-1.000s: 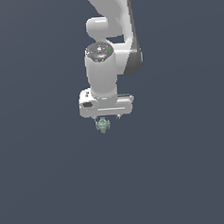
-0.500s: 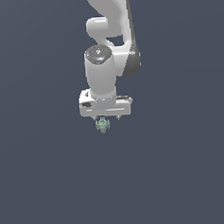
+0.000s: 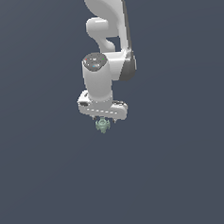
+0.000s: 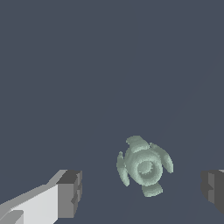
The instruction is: Pick up the object and move it to a goal position.
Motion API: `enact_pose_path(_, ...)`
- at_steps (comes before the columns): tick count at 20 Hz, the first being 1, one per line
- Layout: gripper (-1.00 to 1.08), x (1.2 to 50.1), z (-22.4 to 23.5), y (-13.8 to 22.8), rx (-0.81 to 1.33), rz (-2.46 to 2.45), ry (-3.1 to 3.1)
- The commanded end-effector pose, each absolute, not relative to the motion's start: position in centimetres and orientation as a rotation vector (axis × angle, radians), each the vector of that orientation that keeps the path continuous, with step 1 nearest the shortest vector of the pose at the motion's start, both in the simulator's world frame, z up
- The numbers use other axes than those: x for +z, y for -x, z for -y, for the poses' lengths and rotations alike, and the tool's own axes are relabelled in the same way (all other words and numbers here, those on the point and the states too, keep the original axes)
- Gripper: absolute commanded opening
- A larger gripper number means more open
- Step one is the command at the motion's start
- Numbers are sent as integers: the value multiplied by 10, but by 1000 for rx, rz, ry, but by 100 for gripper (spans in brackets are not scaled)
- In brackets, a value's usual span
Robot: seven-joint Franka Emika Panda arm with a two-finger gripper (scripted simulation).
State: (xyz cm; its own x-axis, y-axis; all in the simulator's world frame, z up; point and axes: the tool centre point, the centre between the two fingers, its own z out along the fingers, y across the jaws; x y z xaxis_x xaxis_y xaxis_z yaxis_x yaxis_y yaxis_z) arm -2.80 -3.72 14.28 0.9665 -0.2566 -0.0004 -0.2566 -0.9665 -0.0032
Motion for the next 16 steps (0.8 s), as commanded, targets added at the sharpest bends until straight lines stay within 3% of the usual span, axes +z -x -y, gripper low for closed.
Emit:
enact_pose_path(1,100,134,42,34,1,-530,3092)
enact_pose_path(16,100,95,64,66,1,-1081,2948)
